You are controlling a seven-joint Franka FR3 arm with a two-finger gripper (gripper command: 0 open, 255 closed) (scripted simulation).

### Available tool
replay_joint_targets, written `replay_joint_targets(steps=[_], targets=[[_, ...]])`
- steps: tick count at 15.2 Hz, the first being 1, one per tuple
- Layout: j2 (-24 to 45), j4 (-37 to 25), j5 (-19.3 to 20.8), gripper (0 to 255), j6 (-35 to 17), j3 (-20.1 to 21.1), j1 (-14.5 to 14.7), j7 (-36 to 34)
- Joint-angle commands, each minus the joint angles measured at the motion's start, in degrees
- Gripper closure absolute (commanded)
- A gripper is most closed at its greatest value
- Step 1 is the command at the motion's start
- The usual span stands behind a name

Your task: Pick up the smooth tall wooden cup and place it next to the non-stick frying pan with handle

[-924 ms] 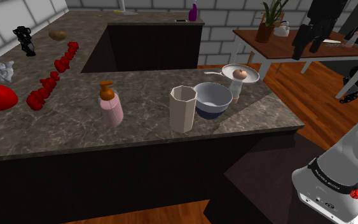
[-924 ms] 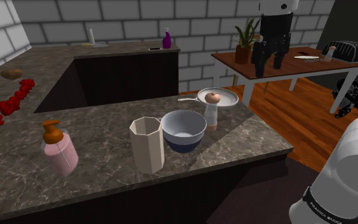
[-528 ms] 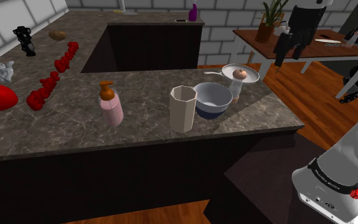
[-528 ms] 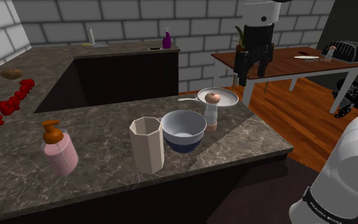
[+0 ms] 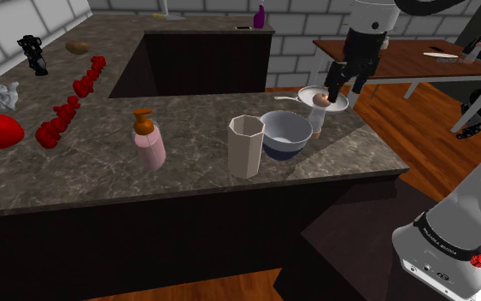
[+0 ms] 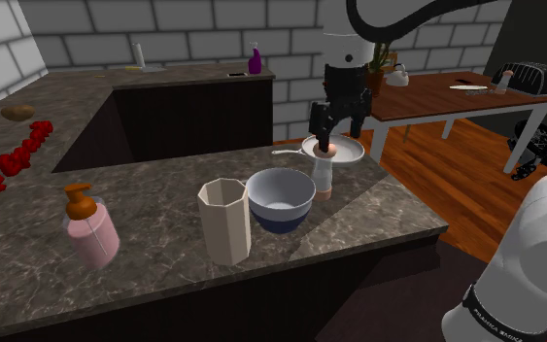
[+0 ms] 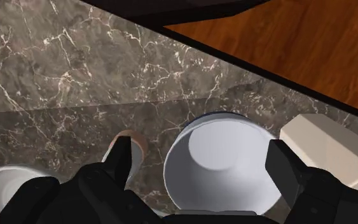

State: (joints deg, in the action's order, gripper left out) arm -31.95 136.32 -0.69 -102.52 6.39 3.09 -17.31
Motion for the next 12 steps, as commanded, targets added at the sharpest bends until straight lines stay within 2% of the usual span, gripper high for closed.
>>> replay_joint_targets(steps=[1, 7, 12], targets=[[3.4, -0.3, -0.6, 0, -3.9, 1.6, 0.5, -2.0], [13.4, -4.0, -0.9, 0, -12.0, 6.2, 1.8, -8.0], [22.7, -9.2, 1.1, 0, -17.6, 9.6, 2.5, -13.6]])
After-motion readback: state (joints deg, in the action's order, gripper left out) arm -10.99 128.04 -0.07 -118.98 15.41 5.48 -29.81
